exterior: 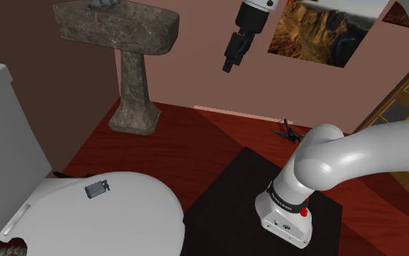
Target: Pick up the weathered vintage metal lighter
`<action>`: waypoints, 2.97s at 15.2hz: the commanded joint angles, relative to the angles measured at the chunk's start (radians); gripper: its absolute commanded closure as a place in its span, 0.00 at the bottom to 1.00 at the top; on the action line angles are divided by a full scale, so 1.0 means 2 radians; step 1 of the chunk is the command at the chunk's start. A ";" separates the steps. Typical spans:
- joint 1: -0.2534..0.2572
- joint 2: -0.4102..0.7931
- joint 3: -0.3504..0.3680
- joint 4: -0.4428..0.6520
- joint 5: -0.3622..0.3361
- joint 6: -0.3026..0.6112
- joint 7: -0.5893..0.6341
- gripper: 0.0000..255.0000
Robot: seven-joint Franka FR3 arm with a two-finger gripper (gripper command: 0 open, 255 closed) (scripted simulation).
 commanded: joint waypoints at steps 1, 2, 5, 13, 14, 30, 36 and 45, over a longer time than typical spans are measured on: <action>0.000 0.000 0.000 0.000 0.000 0.000 0.000 0.00; 0.004 0.012 0.001 -0.004 0.002 0.014 -0.006 0.00; 0.015 0.052 0.005 -0.012 0.006 0.056 -0.024 0.00; 0.044 0.173 0.020 -0.007 0.017 0.157 -0.071 0.00; 0.048 0.189 0.022 -0.004 0.018 0.168 -0.077 0.00; 0.096 0.463 0.065 0.108 0.009 0.297 -0.151 0.00; 0.117 0.567 0.079 0.177 -0.011 0.318 -0.169 0.00; 0.160 0.723 0.092 0.309 -0.046 0.322 -0.196 0.00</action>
